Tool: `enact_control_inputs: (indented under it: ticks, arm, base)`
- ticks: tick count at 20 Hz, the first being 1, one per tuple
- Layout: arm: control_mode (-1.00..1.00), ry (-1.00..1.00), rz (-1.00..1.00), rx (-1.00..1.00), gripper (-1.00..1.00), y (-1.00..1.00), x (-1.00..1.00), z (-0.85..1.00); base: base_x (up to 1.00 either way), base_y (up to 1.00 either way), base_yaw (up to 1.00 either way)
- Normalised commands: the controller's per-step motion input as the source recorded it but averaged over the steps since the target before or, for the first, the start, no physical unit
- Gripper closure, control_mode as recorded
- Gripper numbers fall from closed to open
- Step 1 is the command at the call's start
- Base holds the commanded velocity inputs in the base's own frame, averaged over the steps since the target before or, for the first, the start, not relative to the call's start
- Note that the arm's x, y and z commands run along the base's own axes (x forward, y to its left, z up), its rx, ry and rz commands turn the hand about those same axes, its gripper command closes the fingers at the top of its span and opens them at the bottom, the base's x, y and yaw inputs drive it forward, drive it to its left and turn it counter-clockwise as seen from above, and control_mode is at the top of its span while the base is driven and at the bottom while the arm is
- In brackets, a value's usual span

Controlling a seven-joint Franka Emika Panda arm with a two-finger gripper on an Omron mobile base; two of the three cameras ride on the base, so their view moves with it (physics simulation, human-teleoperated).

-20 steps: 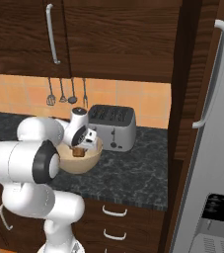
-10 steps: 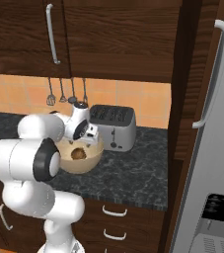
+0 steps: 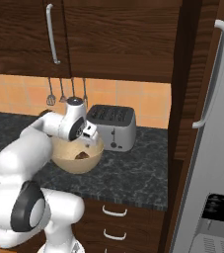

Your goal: Open the cabinet, pick up the bread from the cabinet and place it in the basket. Then move the basket to the dining counter.

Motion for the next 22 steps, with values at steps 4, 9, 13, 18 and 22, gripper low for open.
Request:
enact_control_inputs:
  ticks: [4,9,13,18,22]
  arm:
    - [-1.0,0.01,-0.4,0.0,-1.0,-0.42,-0.59,0.5]
    - [-1.0,0.11,-0.36,0.0,-1.0,-0.46,-0.57,0.26]
    - [-1.0,0.02,-0.16,0.05,-1.0,-0.46,-0.38,0.0]
    - [-1.0,0.0,-0.02,0.12,-1.0,-0.1,0.06,-0.14]
    - [-1.0,-0.01,0.0,0.16,-1.0,-0.02,0.14,-0.33]
  base:
    - [0.0,0.0,0.0]
    - [0.0,0.0,0.0]
    - [0.0,0.0,0.0]
    - [0.0,0.0,0.0]
    - [0.0,0.0,0.0]
